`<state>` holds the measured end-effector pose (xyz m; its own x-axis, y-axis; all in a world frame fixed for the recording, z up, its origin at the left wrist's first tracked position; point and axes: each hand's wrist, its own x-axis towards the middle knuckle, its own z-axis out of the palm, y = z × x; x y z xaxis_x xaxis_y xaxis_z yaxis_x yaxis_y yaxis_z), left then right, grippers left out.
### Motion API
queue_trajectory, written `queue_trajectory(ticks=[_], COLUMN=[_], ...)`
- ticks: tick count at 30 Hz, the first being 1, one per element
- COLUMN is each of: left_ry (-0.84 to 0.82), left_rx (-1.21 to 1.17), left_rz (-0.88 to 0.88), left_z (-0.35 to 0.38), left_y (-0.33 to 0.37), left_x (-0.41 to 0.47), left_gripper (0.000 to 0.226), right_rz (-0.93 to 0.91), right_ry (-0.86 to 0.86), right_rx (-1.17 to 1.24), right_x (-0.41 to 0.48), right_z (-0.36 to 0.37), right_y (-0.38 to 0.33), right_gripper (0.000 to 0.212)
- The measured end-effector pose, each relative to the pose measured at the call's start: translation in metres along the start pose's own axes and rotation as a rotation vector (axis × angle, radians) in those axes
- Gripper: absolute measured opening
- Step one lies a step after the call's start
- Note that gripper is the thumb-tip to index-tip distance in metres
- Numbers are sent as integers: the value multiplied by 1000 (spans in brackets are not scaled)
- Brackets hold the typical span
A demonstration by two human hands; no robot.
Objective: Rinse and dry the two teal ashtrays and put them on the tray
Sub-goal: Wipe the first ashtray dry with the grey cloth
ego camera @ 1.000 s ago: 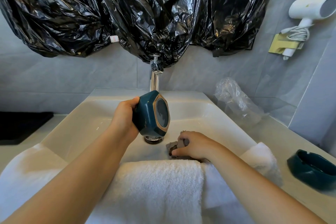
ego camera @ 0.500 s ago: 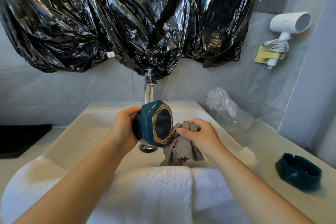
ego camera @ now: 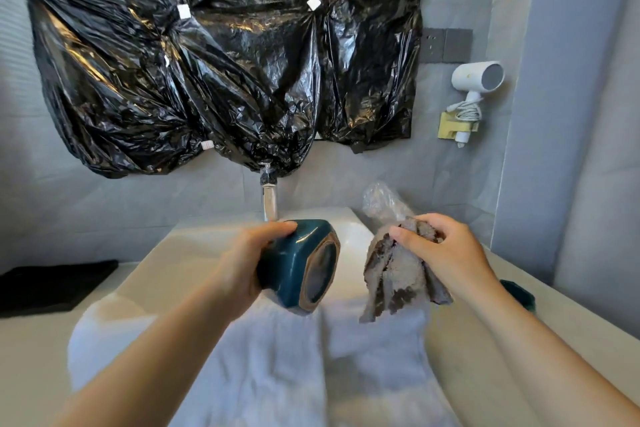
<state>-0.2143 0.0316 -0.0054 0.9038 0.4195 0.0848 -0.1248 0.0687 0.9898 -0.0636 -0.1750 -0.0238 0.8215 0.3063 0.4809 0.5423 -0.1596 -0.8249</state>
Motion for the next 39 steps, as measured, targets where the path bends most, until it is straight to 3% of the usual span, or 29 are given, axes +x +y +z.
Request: queue_trajectory(ticks=[7, 18, 23, 26, 28, 31, 33, 36, 39], left_ry=[-92, -90, -77, -57, -47, -119, -220, -380, -593], left_rx=[171, 236, 299, 358, 425, 612, 819, 1255, 1394], left_rz=[10, -125, -152, -134, -104, -6, 124, 484, 697], left_z=[44, 77, 73, 73, 75, 80, 83, 82, 78], left_y=[-33, -84, -90, -91, -91, -91, -92, -93, -88], left_x=[-60, -108, -108, -103, -100, -101, -104, -110, -112], left_gripper=[38, 42, 44, 39, 39, 30, 24, 26, 26], right_rz=[-31, 170, 385, 316, 339, 443, 471, 614, 598], right_ry=[124, 112, -279, -351, -374, -443, -472, -563, -672], right_rx=[-268, -384, -459, -490, -320, 12, 106, 343, 298], right_x=[-53, -87, -87, -93, -101, -117, -130, -144, -150], right_z=[-73, -120, -109, -96, -86, -69, -57, -40, -32], right_y=[30, 117, 139, 132, 117, 89, 78, 68, 63], right_gripper=[28, 41, 77, 63, 48, 33, 41, 61, 64])
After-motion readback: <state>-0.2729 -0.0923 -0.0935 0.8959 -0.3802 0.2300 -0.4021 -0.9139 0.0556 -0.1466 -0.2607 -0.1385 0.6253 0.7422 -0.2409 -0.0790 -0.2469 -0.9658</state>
